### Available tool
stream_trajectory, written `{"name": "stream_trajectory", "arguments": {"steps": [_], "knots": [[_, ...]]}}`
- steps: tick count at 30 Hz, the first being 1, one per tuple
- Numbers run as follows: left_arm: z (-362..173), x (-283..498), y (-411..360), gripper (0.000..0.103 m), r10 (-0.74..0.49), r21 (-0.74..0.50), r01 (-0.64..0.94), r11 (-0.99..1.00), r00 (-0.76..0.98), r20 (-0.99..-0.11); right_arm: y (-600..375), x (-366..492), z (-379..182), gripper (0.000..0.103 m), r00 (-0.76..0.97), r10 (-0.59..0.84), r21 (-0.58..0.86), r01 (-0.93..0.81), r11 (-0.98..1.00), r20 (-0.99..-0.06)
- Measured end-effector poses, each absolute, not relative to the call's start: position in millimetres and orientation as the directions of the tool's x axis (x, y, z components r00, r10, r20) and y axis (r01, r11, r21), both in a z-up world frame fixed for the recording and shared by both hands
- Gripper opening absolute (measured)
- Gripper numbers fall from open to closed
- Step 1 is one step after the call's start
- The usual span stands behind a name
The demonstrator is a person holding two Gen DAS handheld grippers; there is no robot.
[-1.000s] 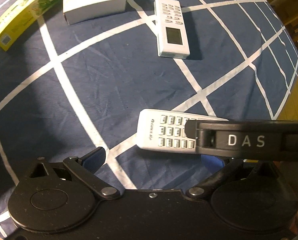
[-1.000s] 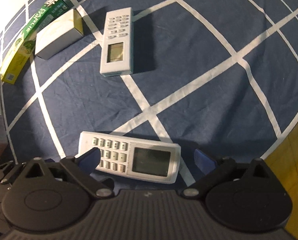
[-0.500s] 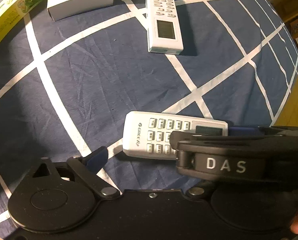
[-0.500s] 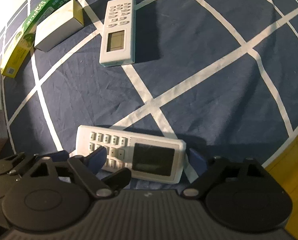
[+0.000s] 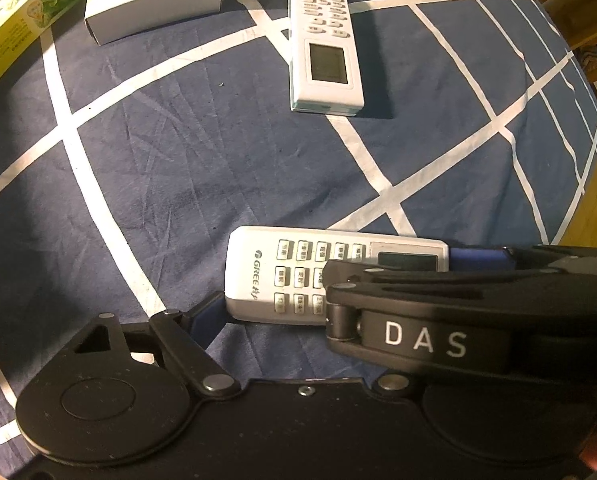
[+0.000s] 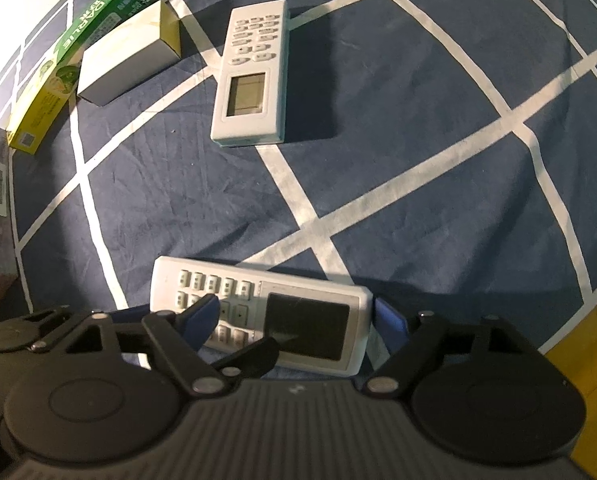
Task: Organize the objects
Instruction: 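Lift the remote with the right gripper and carry it over the box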
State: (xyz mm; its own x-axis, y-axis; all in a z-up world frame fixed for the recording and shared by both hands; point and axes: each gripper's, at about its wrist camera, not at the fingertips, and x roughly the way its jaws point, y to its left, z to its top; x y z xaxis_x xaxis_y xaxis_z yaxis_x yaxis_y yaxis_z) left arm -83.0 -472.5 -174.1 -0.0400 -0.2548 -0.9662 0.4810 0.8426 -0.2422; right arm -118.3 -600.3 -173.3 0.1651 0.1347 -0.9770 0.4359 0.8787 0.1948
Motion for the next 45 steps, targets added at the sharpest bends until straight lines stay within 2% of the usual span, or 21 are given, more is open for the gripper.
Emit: {"name": "stream_trajectory", "arguments": {"steps": [18, 45], "knots": [[-149, -63, -435, 0.081, -0.260, -0.232, 0.403, 0.885, 0.015, -0.966, -565, -89, -147, 0.081, 0.191, 0.141, 0.201, 0.347, 0.916, -0.972], [-63, -19, -272, 0.081, -0.261, -0.218, 0.202, 0.955, 0.218, -0.940, -400, -11, -56, 0.081, 0.288, 0.170, 0.199, 0.077, 0.977, -0.943]]}}
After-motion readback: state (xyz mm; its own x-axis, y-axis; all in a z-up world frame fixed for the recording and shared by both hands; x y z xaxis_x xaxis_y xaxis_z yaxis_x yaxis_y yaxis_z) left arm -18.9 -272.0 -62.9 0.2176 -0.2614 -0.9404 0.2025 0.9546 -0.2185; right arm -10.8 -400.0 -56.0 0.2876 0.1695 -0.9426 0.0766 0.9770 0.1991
